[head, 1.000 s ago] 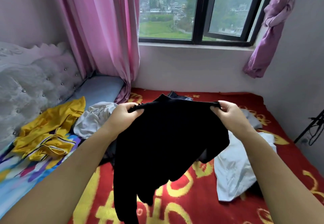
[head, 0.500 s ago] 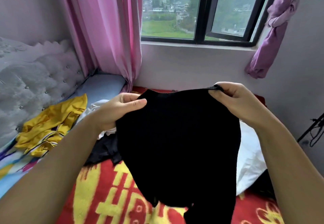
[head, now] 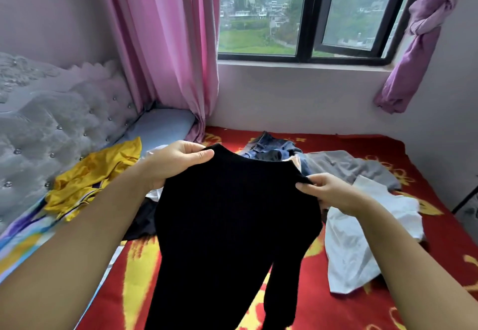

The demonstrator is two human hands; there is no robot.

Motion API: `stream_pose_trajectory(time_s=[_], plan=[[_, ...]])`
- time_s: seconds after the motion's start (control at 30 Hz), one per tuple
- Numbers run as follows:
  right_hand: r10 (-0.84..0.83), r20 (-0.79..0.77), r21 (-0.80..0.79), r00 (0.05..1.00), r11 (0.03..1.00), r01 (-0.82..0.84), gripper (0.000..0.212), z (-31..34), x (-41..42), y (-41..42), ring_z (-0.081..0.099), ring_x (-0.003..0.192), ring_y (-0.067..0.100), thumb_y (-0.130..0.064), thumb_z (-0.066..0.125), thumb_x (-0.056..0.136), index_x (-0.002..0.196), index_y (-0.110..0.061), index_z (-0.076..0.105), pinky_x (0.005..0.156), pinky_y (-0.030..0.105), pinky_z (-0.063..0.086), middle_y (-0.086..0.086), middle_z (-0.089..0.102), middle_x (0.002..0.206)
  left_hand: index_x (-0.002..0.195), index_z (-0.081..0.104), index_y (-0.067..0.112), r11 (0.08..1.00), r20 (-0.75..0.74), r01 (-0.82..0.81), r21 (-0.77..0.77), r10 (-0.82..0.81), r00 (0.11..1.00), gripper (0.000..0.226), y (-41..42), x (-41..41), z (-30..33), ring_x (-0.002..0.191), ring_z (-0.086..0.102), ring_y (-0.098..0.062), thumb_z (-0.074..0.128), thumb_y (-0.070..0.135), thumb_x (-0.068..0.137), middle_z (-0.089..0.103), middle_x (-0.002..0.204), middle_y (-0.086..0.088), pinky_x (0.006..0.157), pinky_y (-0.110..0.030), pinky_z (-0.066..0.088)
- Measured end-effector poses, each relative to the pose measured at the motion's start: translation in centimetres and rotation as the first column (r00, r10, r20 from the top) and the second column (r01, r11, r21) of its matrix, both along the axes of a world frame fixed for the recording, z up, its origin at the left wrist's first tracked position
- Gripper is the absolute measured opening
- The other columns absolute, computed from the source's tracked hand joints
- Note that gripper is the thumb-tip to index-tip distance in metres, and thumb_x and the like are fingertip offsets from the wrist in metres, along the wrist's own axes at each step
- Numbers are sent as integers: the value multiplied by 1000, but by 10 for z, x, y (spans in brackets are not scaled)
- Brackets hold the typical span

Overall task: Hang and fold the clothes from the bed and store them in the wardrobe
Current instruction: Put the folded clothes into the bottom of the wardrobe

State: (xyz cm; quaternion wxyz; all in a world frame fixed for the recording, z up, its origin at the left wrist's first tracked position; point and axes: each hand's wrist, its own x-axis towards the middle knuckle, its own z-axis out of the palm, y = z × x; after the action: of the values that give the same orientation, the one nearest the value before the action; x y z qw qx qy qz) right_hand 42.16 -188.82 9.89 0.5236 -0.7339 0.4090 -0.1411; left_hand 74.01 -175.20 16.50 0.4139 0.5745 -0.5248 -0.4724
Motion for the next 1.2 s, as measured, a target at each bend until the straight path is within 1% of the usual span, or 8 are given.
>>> stream_pose_trajectory(time_s=[0.13,0.27,0.47,0.67,0.83,0.9,1.03,1.2], plan=[[-159,123,-300,980,935,189,24,20,18,5,42,49,13,-27,54,99,83,-13,68,45,24,27,-1,49,59,90,76,16,971,41,-238,-4,238,970,23,0,-2,-3,61,67,-10,59,31,95,73,80,-3,52,-19,51],[-254,251,-218,934,925,310,29,51,50,24,53,62,17,-26,53,98,90,-2,67,59,30,39,3,59,70,103,67,6,907,-16,-417,-58,417,909,24,-1,-33,-2,94,62,-25,50,23,101,68,100,-12,82,-35,52],[11,314,-321,949,942,96,16,62,98,80,63,86,3,-35,48,101,99,-31,63,82,31,48,-15,69,89,108,55,15,906,-13,-370,-205,376,927,15,-10,-99,23,68,61,-14,41,16,103,61,83,-2,48,-23,51],[67,276,-334,959,942,30,32,64,76,78,65,87,5,-15,64,87,111,-34,58,80,28,51,-11,68,94,106,56,9,955,79,-157,-253,182,980,10,-2,-103,29,80,68,-15,49,13,100,66,89,-8,77,-32,58],[85,352,-255,932,967,8,45,73,62,76,61,67,16,-1,48,88,110,-38,60,60,28,49,2,70,86,148,30,27,861,777,289,-418,174,605,80,-12,-77,38,144,14,-6,75,31,82,27,154,2,119,-30,11],[182,335,-304,924,950,-76,48,77,60,77,57,57,7,-1,48,87,113,-39,60,50,18,45,-7,68,78,134,49,27,888,805,361,-287,19,594,67,-20,-72,44,136,30,-2,79,40,76,44,142,7,115,-34,22],[186,360,-312,914,948,-70,50,73,60,75,57,65,8,4,48,84,112,-36,60,53,16,45,-7,64,86,78,64,19,945,689,314,-95,-165,705,17,-29,-67,54,59,50,-4,76,31,82,55,62,13,60,-25,42],[107,427,-210,898,978,-17,28,27,59,72,55,68,13,-12,55,82,102,-32,57,58,25,43,-6,61,79,83,71,20,940,781,336,-62,-164,603,18,-33,-67,70,60,59,-6,70,38,86,66,69,2,61,-29,50]])
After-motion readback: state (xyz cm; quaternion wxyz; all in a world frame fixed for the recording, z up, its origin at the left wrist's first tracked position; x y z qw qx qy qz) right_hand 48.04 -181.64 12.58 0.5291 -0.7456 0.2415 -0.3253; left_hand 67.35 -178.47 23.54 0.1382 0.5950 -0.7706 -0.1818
